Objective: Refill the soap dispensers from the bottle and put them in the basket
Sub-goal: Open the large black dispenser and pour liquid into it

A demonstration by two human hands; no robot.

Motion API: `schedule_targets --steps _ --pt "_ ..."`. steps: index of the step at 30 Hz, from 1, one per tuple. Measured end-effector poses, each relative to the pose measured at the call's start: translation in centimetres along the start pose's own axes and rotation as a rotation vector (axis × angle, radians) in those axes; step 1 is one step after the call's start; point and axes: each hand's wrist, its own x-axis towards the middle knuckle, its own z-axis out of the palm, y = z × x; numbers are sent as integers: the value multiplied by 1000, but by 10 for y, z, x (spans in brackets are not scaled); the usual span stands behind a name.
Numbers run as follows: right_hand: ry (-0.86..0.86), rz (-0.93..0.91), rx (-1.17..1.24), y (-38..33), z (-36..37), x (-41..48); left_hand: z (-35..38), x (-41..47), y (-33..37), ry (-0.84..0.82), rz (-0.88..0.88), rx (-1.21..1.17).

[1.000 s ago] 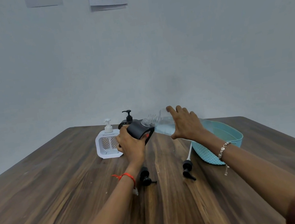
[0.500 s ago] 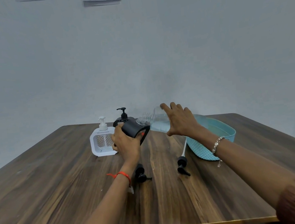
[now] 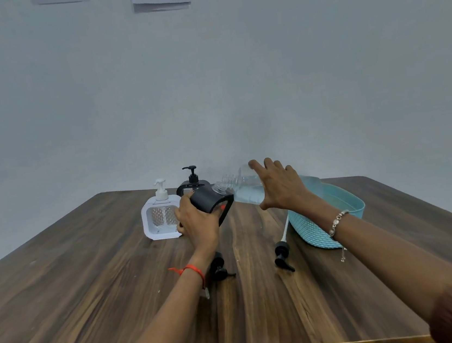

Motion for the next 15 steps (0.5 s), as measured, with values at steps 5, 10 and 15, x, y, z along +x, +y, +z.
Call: schedule_targets --steps 5,10,15 --pt "1 -11 -8 -1 0 1 -1 0 -1 -3 -17 7" --pt "-3 -20 -11 -2 -1 2 -2 0 -1 0 -22 5" --pt "-6 -29 -24 -3 -1 3 -4 -2 -2 1 -31 2"
